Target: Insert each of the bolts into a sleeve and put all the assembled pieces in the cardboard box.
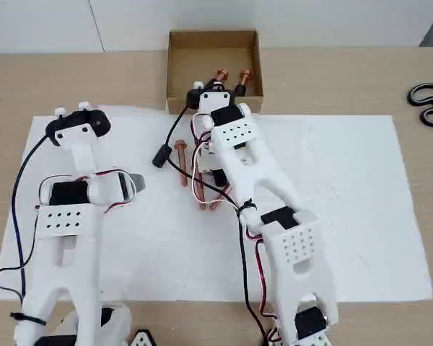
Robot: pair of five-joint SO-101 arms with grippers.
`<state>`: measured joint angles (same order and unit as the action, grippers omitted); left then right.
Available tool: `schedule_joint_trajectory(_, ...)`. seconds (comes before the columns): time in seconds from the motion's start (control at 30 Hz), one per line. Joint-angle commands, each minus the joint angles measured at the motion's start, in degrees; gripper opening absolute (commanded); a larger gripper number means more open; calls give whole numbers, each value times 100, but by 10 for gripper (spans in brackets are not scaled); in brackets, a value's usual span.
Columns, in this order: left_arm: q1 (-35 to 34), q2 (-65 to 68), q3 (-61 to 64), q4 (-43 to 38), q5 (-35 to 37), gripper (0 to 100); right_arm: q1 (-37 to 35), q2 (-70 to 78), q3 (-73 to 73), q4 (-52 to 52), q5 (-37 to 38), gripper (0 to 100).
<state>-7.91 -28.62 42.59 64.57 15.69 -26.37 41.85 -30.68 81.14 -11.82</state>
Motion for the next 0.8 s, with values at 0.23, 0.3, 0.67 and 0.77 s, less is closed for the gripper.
schedule_joint_trajectory(0.23,18,-35,-127,-35,-44,256,4,-1727,-325,532,193,4)
schedule_joint_trajectory(0.3,26,-9,-207,-62,-35,256,4,-2105,-325,655,193,4)
schedule_joint_trajectory(0.67,1345,9,-576,-62,-79,255,875,-3556,-325,1464,255,4)
schedule_joint_trajectory(0.77,1776,9,-813,-62,-246,255,1402,-3925,-299,1684,536,4)
